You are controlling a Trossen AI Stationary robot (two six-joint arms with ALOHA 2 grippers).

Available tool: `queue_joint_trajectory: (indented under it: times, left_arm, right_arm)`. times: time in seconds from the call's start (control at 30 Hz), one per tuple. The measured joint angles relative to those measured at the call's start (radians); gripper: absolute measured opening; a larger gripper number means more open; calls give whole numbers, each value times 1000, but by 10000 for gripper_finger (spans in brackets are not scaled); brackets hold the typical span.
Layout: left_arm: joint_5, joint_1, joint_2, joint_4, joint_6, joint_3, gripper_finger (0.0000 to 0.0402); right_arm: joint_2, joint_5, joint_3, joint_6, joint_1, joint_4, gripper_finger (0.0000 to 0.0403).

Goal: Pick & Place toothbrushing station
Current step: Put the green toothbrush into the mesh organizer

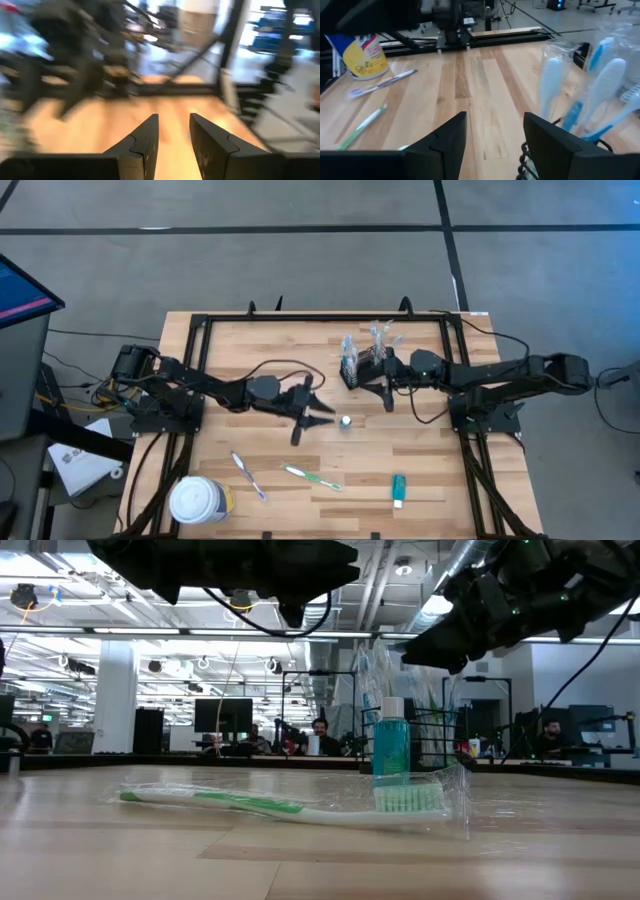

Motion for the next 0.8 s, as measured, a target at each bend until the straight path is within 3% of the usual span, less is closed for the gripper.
queue_joint_trajectory:
  times: [0.1,0.23,0.53,0.8]
  left_arm:
    - [70,-23,0,-27,-62,0,104]
    - [63,-89,0,-78,-71,0,104]
    - [-152,-252,5,-134,-39,0,104]
    - [-241,-309,74,-174,-68,7,104]
  right_arm:
    - [-14,0,0,0,10,-7,183]
    - [-19,0,0,0,15,-8,180]
    - [-19,0,0,0,14,-15,176]
    - [-19,0,0,0,14,-15,173]
